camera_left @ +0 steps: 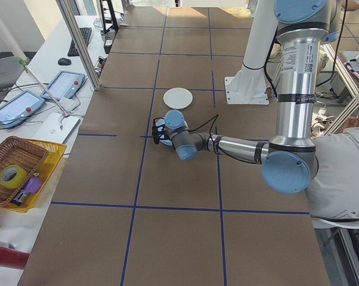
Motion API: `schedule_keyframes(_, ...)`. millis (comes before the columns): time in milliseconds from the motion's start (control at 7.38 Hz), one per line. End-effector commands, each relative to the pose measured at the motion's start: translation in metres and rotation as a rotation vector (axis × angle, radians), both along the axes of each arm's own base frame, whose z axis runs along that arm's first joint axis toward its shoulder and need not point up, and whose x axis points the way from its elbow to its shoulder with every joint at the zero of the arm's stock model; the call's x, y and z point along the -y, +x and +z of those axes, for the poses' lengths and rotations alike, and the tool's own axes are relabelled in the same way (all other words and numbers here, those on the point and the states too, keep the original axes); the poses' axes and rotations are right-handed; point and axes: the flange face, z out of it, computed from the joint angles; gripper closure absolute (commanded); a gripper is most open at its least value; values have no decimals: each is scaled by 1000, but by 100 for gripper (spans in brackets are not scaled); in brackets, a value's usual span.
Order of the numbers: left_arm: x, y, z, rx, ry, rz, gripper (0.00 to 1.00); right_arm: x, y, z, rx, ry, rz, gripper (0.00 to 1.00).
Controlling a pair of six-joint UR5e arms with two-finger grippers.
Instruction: Stack plate in center
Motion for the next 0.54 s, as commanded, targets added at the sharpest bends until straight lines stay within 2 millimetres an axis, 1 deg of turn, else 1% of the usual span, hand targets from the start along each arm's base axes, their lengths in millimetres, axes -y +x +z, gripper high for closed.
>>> schedule_keyframes(0, 8, 9, -22, -24, 17, -7, 0, 0, 0, 0, -1, 0, 0, 0)
schedule_keyframes(135, 15, 18, -50, -62, 14, -21, 0, 0, 0, 0, -1, 0, 0, 0)
schedule_keyframes(271, 12, 44, -79, -100, 9, -4, 0, 0, 0, 0, 0, 0, 0, 0)
schedule_keyframes(406, 12, 76, -111, -130, -9, -4, 0, 0, 0, 0, -1, 0, 0, 0)
